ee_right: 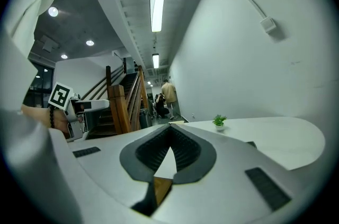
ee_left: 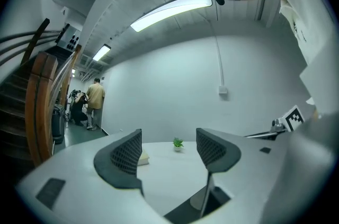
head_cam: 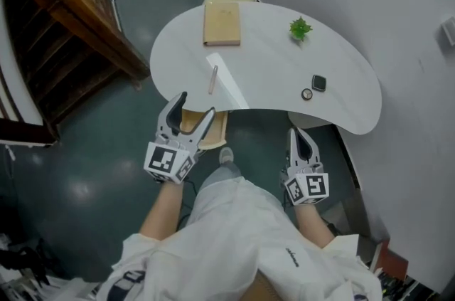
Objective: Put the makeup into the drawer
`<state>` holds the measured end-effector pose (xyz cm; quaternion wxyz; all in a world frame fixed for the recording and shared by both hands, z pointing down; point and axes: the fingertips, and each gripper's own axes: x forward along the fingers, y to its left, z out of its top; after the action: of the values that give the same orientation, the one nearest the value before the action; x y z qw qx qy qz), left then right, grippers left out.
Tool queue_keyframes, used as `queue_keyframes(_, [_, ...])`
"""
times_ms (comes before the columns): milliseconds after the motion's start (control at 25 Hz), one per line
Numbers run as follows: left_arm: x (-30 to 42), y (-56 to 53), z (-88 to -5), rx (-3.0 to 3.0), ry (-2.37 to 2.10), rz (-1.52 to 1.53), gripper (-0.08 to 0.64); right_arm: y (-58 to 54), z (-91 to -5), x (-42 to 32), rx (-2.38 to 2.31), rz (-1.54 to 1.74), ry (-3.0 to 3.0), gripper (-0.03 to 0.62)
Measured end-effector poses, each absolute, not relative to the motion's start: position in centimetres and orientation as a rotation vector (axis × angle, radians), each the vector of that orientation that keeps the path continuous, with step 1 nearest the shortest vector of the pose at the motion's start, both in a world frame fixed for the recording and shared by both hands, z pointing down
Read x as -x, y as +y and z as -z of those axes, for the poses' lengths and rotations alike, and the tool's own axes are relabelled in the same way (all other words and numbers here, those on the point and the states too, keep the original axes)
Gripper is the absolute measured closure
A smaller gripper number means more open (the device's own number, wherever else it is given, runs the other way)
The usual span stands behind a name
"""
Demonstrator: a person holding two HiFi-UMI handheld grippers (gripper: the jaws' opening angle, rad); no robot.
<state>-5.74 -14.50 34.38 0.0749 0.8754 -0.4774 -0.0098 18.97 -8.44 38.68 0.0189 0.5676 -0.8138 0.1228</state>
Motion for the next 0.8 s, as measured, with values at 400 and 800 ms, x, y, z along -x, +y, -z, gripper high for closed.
queue_keyframes(400, [7.4,-20.5,-39.9,-2.600,-1.360,-0.067,0.232,-14.3,-40.9,-15.1,-1.717,-0.408,-2.500,0.575])
queue_keyframes(800, [7.0,-23.4,-44.0,-2.532,-1.374,-0.184,0.256,-19.3,-43.3,-10.3,-1.510,-0.456,-2.580,0.575])
